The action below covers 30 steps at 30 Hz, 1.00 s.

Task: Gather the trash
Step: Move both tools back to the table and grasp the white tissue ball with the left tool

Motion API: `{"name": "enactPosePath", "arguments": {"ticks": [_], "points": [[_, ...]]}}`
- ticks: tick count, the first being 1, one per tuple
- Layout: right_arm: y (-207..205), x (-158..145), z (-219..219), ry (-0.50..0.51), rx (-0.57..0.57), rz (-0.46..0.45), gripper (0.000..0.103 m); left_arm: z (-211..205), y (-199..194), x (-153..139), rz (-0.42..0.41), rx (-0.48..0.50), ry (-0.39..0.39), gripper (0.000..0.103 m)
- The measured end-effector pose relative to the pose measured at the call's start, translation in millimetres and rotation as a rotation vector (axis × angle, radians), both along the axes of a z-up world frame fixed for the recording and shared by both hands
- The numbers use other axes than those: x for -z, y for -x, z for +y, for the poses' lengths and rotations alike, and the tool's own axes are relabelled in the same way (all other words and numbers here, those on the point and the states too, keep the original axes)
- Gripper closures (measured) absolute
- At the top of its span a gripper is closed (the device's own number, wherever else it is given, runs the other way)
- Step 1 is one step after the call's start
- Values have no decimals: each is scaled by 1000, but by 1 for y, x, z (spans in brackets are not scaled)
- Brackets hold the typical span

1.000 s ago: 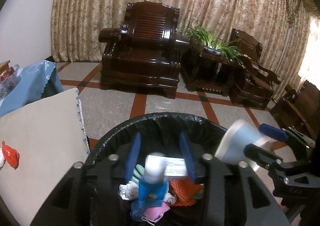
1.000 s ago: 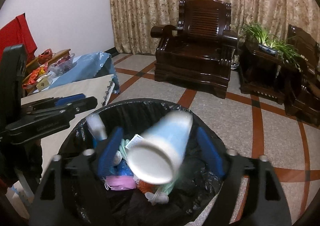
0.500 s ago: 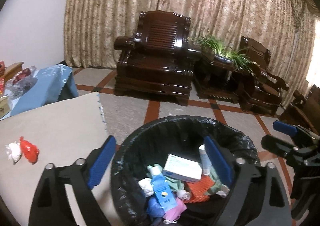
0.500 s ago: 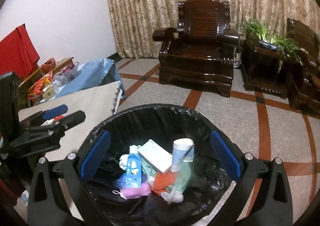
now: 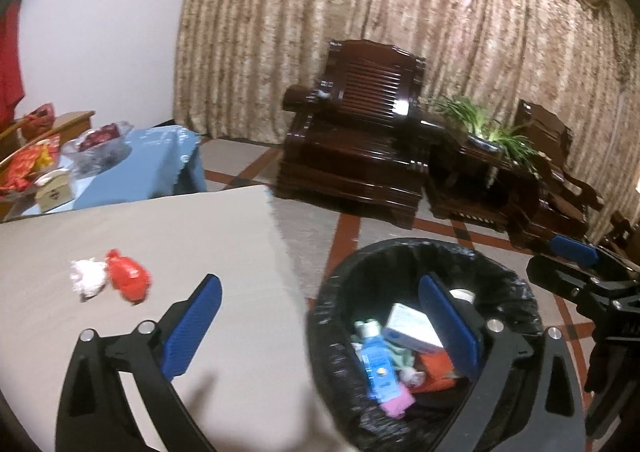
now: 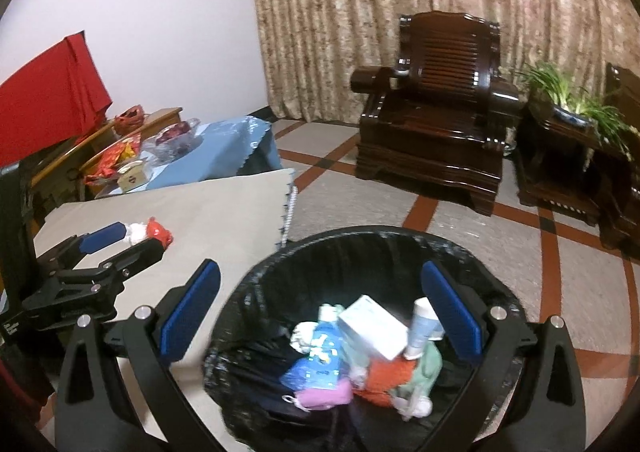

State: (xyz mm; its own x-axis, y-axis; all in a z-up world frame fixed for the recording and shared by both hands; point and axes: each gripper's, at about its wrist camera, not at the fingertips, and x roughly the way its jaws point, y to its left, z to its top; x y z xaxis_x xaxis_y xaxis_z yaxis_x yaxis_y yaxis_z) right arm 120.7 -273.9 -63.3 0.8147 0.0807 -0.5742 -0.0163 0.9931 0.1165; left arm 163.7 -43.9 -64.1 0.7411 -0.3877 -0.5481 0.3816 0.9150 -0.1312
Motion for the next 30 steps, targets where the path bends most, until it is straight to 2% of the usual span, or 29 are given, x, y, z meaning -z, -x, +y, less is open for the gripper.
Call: {"name": "enactPosePath", "arguments": {"ticks": [6,19,23,30], "points": [[-19,4,37,-8,-48,2,5,45,0,3,-10,-71,-23,6],[-98,30,142,7,-176,27,5,175,-33,32,5,-323,-71,6],[-129,42,169,-4,-187,46,5,203,-50,45,19,-370,-84,7],[-174,68,208,42,-179,65,5,227,-90,71,59,-401,-107,10]]}}
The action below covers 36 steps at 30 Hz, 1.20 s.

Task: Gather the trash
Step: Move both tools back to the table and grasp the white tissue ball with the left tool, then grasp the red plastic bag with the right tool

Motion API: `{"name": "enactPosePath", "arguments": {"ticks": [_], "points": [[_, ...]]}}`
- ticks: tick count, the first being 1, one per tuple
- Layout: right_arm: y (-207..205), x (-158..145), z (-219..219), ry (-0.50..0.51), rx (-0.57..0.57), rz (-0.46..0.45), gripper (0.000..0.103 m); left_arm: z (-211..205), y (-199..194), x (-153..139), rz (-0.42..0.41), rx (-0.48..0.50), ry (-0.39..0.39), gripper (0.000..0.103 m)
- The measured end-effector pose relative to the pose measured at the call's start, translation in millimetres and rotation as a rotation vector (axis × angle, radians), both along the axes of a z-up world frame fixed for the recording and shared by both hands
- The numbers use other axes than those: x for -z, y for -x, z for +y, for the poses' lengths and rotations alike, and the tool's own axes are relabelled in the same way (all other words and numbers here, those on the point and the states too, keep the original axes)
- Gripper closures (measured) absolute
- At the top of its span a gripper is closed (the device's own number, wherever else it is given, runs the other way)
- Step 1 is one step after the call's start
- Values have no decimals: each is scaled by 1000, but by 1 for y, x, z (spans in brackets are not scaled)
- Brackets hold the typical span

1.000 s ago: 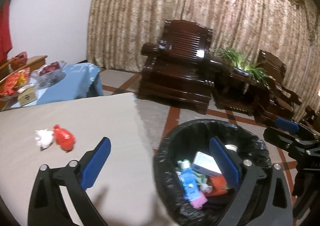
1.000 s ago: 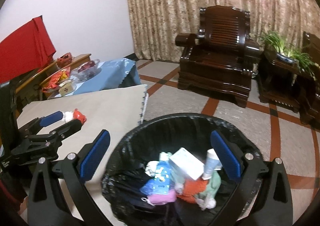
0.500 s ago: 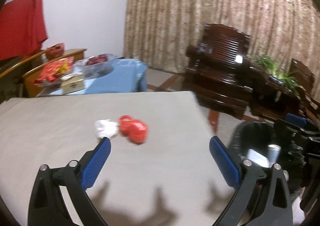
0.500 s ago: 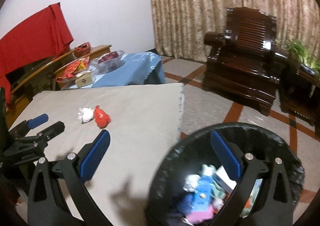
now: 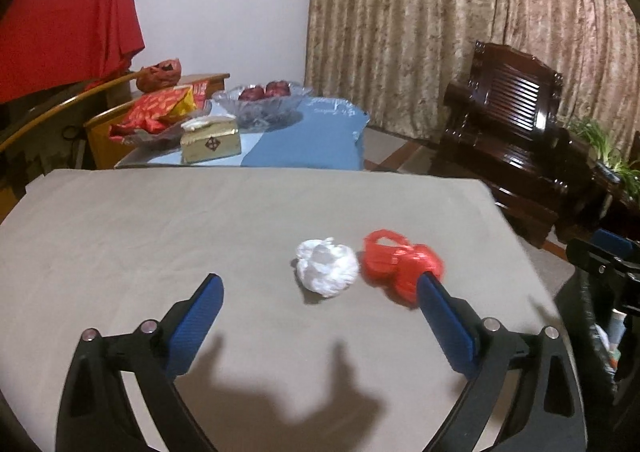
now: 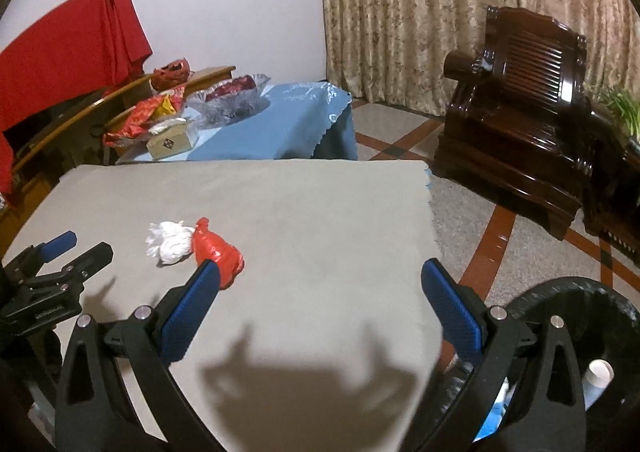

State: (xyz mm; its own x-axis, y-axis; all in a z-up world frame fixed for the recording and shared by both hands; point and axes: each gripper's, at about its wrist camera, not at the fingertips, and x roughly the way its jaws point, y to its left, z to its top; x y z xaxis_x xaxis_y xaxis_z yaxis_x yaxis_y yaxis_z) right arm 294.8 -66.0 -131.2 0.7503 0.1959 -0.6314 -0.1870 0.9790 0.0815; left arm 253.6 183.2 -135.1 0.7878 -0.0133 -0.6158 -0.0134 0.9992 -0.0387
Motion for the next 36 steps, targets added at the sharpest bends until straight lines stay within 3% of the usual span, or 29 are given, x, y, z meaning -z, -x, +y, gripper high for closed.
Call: {"name": "enactPosePath", "arguments": {"ticks": [9,19,23,29,36], "points": [[-40,26,16,20,5,35,5,5,-52,41,89,16,1,17],[-56,39,26,36,-22,48,5,5,-83,67,176,24,40,21],[-59,42,30,30,-28,56,5,5,-85,69,191,77,88,54],[-59,41,42,23,-55,50,5,11,-74,61,162,68,110,59],[-61,44,65,10,-102,58,5,38,-62,51,137,10,75,60]]}}
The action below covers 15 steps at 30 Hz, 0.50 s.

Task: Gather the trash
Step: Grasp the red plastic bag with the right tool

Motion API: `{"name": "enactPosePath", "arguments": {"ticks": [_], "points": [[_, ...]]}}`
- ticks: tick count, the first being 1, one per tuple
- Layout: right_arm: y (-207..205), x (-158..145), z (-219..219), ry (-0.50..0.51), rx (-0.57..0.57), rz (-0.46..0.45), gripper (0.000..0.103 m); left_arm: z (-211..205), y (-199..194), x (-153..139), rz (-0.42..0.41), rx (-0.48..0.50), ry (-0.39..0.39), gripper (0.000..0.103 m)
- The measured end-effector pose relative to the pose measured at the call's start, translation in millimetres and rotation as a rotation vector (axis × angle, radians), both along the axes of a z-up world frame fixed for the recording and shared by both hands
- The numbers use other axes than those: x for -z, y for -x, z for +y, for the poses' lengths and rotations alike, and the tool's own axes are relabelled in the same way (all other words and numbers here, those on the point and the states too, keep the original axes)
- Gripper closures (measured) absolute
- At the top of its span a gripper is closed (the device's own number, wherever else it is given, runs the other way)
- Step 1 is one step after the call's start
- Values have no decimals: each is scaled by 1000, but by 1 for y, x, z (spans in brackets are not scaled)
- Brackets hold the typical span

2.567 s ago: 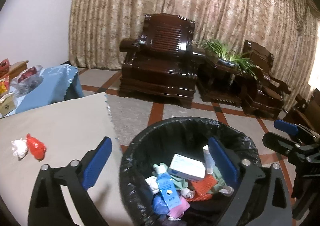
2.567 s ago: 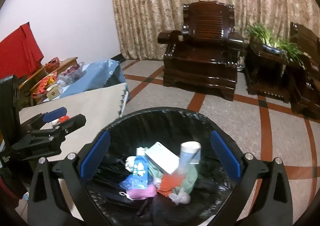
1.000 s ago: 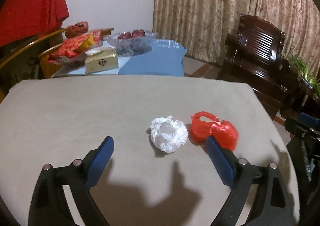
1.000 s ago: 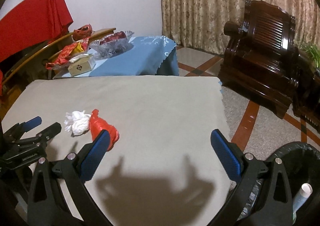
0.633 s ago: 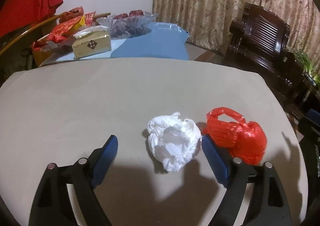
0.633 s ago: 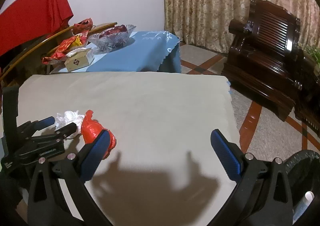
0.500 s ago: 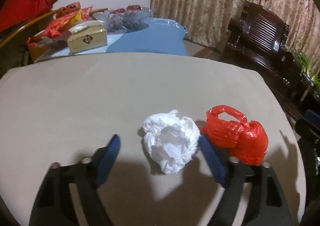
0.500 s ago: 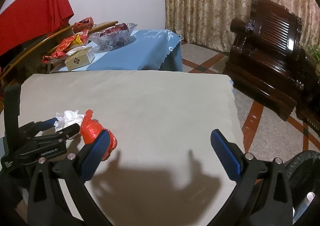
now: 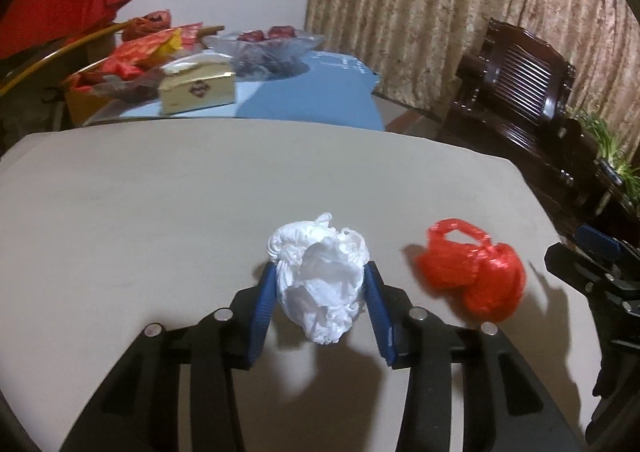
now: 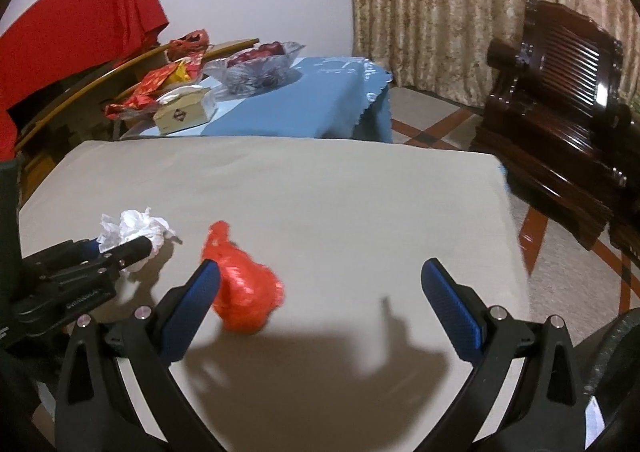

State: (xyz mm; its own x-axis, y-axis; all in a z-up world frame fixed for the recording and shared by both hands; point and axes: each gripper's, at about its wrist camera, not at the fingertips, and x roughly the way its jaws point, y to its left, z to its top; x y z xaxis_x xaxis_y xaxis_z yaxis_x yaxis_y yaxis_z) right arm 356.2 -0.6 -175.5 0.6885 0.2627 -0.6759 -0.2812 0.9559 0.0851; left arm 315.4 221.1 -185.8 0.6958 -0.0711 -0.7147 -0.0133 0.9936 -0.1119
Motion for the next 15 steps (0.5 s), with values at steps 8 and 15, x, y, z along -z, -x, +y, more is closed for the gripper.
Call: {"name": "enactPosePath", "arguments": {"ticks": [8,15], "points": [[-8,17,43,19,-75,37,6,29,12,0,17,-60,-13,60],[-14,34,51,19,-121,133,53,35,21,-2,21,-77,-16,59]]}}
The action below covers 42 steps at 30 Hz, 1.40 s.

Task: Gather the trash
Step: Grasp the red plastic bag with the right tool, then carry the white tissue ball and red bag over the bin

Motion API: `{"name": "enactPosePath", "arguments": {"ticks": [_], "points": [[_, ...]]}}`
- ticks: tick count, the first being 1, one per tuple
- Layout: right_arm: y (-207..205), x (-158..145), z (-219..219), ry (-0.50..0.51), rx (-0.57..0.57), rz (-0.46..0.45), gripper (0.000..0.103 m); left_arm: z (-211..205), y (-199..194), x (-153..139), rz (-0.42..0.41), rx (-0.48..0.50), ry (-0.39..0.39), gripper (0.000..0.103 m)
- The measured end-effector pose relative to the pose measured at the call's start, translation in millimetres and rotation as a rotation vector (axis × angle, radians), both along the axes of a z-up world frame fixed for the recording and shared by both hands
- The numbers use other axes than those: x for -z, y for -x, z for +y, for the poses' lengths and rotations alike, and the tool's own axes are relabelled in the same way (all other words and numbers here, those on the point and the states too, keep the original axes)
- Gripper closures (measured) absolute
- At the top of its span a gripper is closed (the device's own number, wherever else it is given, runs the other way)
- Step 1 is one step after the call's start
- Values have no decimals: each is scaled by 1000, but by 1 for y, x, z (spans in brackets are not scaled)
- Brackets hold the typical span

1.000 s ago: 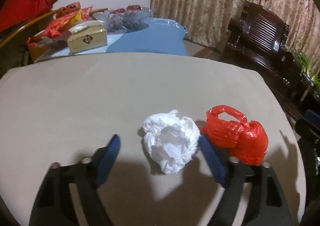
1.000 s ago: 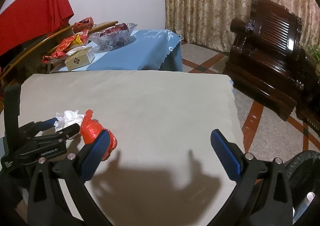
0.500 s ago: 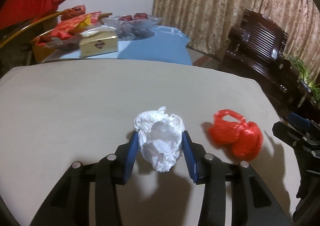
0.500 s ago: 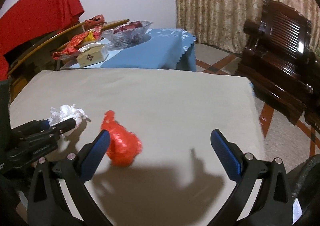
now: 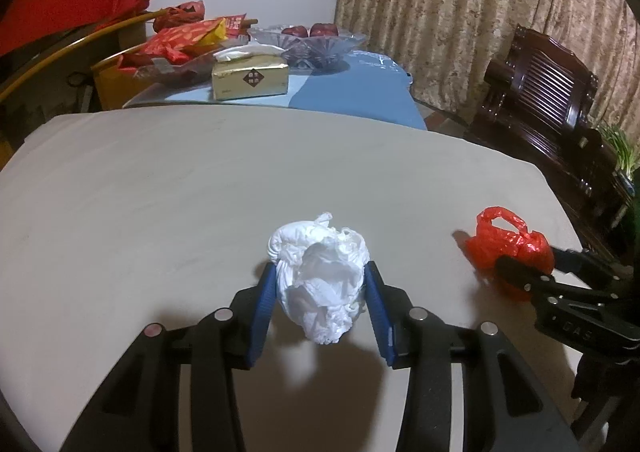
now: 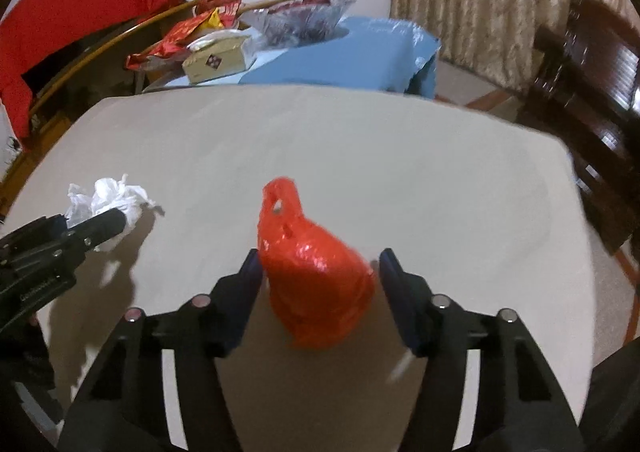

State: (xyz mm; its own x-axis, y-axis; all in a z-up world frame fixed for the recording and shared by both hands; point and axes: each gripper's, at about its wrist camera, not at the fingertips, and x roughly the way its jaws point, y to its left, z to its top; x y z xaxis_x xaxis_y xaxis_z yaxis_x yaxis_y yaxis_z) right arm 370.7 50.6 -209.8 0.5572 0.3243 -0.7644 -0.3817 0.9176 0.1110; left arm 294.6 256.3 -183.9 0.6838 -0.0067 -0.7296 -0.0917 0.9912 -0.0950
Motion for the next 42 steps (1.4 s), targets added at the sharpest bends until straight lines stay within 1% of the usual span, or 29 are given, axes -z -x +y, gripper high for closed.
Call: {"name": "enactPosePath", "arguments": {"ticks": [1,5,14,21,25,34,37,42], "points": [[2,-1,0,-5,-6,2,61,-1,1,-1,-2,1,0,59],[11,-11,-3,-21,-21,-15,65,-7,5,-7,-15,2,-10,59],[38,-57,-36,-84,29,-80,65,-42,23,-39,-72,40,-32,59],[73,-89,-65,-74,55,-126,63,-79,46,-70,-117,75,-30,59],[93,-104,-85,-72,76,-151,63,-98,59,-85,-144,96,-41,59],[144,-137,-136,-95,132,-206,63,-149,93,-112,-186,166,-18,59],[158,-145,-152,-109,151,-214,63,-163,105,-118,-196,187,-12,59],[185,-155,-179,-100,185,-246,62,-186,123,-130,-217,215,0,59]]}}
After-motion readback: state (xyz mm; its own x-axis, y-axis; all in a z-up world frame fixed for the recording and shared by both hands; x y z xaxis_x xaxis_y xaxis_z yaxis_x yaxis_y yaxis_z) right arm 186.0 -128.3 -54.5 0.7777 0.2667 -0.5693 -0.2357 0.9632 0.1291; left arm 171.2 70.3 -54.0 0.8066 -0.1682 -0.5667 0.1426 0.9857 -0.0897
